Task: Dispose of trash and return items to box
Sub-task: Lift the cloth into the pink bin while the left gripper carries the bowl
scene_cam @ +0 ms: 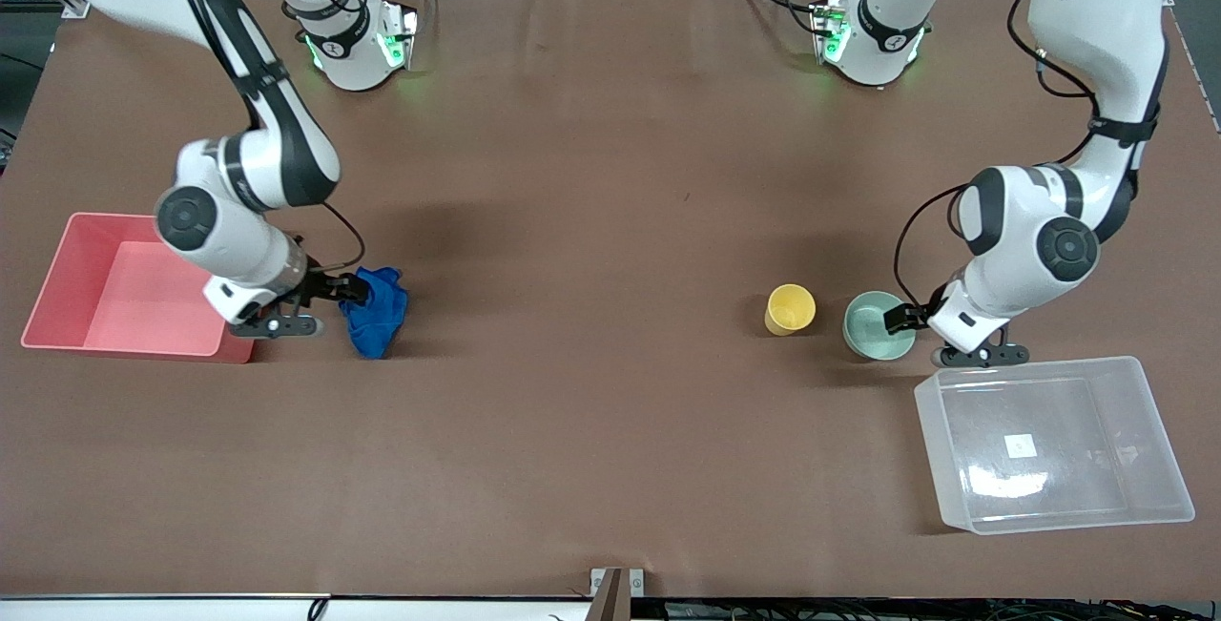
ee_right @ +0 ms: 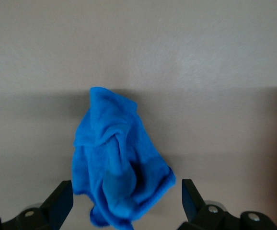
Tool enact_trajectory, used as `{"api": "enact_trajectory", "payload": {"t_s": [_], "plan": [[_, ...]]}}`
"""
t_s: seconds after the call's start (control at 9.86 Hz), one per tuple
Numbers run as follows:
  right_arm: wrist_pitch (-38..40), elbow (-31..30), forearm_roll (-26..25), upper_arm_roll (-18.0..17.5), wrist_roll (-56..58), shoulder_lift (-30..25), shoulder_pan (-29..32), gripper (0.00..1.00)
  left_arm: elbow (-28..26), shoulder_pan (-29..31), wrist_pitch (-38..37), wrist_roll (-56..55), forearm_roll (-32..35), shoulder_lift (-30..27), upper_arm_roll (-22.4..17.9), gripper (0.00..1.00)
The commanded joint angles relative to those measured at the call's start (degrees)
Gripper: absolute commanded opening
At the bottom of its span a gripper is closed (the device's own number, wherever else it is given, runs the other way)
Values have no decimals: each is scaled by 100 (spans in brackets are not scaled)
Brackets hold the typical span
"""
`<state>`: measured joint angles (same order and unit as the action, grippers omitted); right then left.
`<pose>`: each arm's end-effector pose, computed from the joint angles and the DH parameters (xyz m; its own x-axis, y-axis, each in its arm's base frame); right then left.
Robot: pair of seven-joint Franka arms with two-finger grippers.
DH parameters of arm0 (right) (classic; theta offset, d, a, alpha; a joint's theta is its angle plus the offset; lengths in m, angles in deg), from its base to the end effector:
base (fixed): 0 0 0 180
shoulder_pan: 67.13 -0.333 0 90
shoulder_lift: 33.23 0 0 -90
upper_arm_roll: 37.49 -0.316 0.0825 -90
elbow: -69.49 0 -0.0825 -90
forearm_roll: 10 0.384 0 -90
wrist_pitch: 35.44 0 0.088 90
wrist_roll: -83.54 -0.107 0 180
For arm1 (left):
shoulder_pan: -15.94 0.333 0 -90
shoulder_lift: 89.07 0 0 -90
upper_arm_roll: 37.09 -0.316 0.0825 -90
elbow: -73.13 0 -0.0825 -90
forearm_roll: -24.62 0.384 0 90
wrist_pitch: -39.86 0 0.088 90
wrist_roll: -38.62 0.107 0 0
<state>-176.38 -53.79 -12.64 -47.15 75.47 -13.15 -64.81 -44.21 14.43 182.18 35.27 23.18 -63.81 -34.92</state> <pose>0.5606 0.0722 0.2347 0.9991 0.0151 -0.0399 0.0141 -0.9996 -0.0246 0.5945 -0.0378 0.2214 0.9998 0.0176 -0.0069 0.0178 -0.9994 0.0311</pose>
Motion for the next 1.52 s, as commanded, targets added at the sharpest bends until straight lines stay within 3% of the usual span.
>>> {"api": "enact_trajectory", "payload": {"t_s": [0.0,0.1,0.2,0.3,0.41,0.51,0.71,0.91,1.12,1.22,1.42], "plan": [[-336,-64,-70,-18,-63,250,-21,99,-61,19,322,106,12,329,12,93],[-451,-55,-70,-18,-63,382,-21,85,-61,19,436,124,12,400,12,85],[-531,-46,-70,-18,-63,435,14,68,-52,27,472,133,3,418,12,64],[-688,-64,-70,-18,-63,479,14,38,-52,28,472,142,-6,419,12,26],[-777,-55,-70,-18,-71,497,40,7,-52,36,472,133,-6,410,20,9],[-795,-46,-62,-18,-132,497,67,1,-52,36,472,142,-6,401,21,4],[-568,85,-61,-27,-570,445,23,1,-61,28,472,150,-6,366,21,3],[806,522,17,-62,-660,-53,67,1,-69,28,438,176,-6,322,29,0],[2108,884,18,121,-373,-879,163,1,-43,36,402,290,-6,95,29,0],[2383,911,26,479,265,-1239,190,1,44,97,289,465,-6,-2,38,0],[2588,877,18,1541,1890,-1471,190,1,901,343,-586,957,-67,-12,82,0]]}}
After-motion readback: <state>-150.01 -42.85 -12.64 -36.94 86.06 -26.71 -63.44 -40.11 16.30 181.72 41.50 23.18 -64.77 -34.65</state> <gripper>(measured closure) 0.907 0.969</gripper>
